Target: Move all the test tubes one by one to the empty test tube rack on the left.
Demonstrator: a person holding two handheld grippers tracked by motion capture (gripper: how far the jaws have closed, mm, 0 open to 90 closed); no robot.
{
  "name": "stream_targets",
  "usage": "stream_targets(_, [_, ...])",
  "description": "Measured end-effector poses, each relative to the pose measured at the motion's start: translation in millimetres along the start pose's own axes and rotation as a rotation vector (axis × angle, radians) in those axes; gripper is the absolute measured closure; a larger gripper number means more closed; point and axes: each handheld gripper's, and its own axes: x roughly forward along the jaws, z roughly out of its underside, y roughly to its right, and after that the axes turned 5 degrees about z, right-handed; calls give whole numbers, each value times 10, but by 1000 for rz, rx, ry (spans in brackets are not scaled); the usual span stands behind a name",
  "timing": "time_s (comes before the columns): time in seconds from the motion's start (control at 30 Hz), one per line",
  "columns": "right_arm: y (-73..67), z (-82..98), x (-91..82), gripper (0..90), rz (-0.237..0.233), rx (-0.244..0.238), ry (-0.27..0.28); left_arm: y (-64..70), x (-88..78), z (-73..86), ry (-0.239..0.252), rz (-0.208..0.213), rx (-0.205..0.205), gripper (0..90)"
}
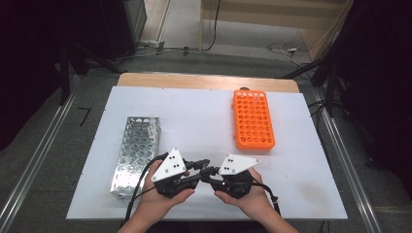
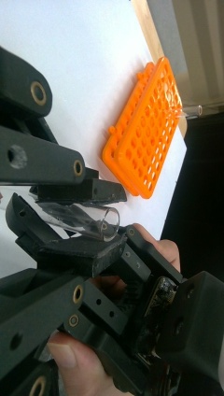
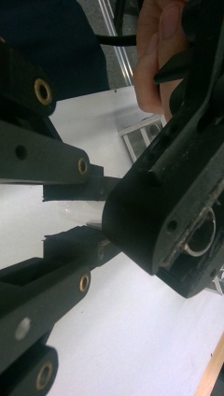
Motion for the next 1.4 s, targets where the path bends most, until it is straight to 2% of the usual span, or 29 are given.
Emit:
stream_targets(0.27, [3, 0, 3, 741, -6, 17, -4, 5, -1, 1, -5, -22, 22, 753])
stream_targets(0.53, [17, 6, 7, 718, -7, 26, 8, -11, -13, -9, 3, -35, 15, 760])
stream_targets(0.67, [38, 11, -1, 588, -21, 38, 17, -40, -35, -18, 9, -45, 8, 760])
stream_targets(0.87, [90, 33, -22, 388, -2, 31, 38, -90, -73, -34, 20, -61, 0, 760])
stream_targets(1.2, [268, 79, -114, 71, 6, 77, 68, -227, -193, -69, 38, -115, -7, 760])
stream_targets(1.3, [340, 113, -147, 6, 3, 97, 72, -296, -268, -92, 47, -137, -14, 760])
stream_targets(1.4, [421, 145, -191, 0, 2, 113, 85, -378, -366, -112, 60, -166, -22, 760])
